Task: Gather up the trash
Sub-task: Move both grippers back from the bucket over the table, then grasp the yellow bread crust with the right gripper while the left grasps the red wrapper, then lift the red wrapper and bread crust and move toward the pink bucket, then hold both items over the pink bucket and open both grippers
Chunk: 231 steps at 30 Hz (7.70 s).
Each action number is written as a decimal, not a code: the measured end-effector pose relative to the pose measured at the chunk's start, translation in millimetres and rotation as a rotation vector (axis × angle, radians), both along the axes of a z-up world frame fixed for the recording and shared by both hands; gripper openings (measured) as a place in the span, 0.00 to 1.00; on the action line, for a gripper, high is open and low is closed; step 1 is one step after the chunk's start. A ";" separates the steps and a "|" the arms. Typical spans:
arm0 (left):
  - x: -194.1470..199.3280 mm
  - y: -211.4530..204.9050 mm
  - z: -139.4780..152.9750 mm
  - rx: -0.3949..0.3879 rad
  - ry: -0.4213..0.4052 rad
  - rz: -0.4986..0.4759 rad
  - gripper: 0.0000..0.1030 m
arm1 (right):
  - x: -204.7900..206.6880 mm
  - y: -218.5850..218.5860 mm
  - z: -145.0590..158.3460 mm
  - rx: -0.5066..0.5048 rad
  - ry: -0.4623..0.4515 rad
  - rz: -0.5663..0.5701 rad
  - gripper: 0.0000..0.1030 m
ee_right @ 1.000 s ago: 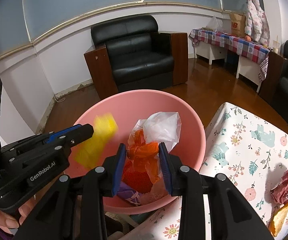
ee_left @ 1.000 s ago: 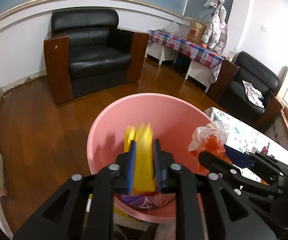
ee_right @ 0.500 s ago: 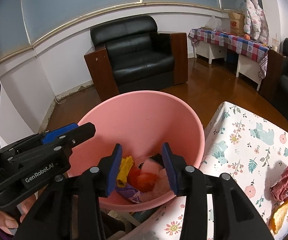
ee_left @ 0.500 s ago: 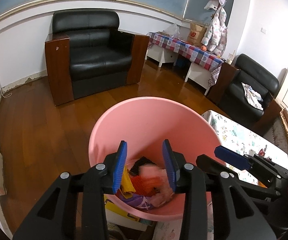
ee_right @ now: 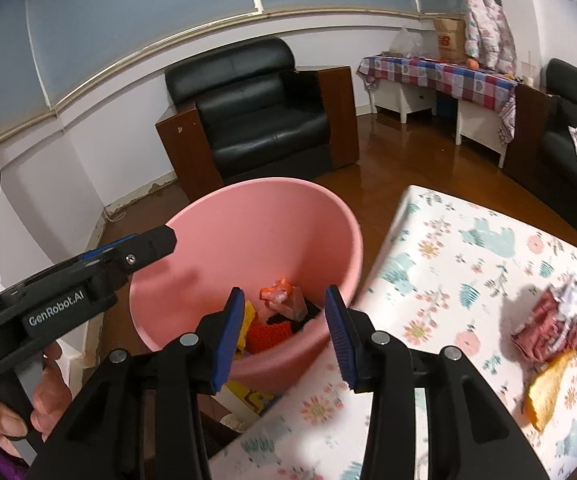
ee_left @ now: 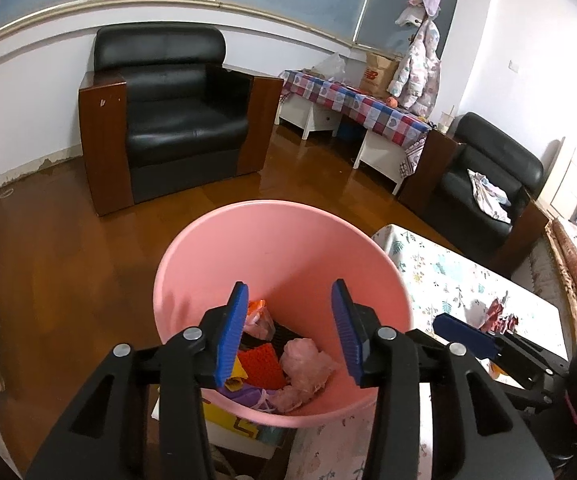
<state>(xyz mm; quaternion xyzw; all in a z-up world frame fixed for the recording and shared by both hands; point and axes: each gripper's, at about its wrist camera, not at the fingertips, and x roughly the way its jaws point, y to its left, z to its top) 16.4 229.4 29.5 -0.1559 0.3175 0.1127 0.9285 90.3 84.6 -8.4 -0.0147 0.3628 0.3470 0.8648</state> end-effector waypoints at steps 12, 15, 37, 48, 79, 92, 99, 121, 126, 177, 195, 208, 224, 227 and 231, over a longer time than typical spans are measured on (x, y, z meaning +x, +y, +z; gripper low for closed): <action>-6.9 -31.0 9.7 0.030 -0.020 -0.047 0.42 | -22.2 -76.2 3.4 0.005 -0.004 -0.135 0.40; -4.5 -45.5 12.6 0.035 -0.029 -0.087 0.42 | -25.1 -103.3 2.3 -0.002 -0.014 -0.193 0.40; 26.3 -124.9 -7.8 0.090 0.020 -0.311 0.42 | 4.5 -193.1 -41.9 -0.029 0.116 -0.428 0.41; 70.7 -153.9 -15.6 0.091 0.043 -0.450 0.42 | 44.5 -172.4 -51.6 -0.089 0.148 -0.423 0.43; 136.6 -231.9 -64.5 0.061 0.173 -0.569 0.17 | -17.3 -277.9 -48.5 -0.011 0.216 -0.495 0.18; 56.2 -220.6 -33.1 0.021 0.141 -0.538 0.16 | -52.2 -282.5 -38.8 -0.003 0.197 -0.487 0.18; 12.0 -232.3 -40.9 0.015 0.149 -0.568 0.16 | -73.5 -282.1 -41.9 -0.026 0.202 -0.492 0.19; -34.4 -239.4 -54.2 -0.072 0.161 -0.648 0.16 | -104.3 -250.3 -42.3 -0.011 0.197 -0.422 0.20; -38.2 -234.8 -47.8 -0.069 0.133 -0.625 0.16 | -104.9 -261.2 -49.0 0.024 0.231 -0.447 0.20; -33.7 -116.1 -3.0 0.123 -0.031 -0.198 0.16 | -70.1 -139.9 31.9 -0.001 -0.016 -0.240 0.20; -29.1 -71.6 6.6 0.134 -0.068 -0.087 0.16 | -55.9 -80.4 45.6 -0.013 -0.063 -0.150 0.20; -20.3 -36.8 6.4 0.112 -0.072 -0.014 0.16 | -43.6 -45.3 52.1 -0.016 -0.093 -0.102 0.20; -16.4 14.4 0.4 0.074 -0.076 0.058 0.16 | -12.9 10.7 47.5 0.017 -0.108 -0.029 0.21; -12.8 19.0 -3.3 0.070 -0.066 0.066 0.16 | -4.8 16.5 41.0 0.019 -0.100 -0.024 0.21; -7.3 25.2 -9.4 0.061 -0.051 0.066 0.16 | 3.9 25.3 29.9 0.012 -0.083 -0.016 0.21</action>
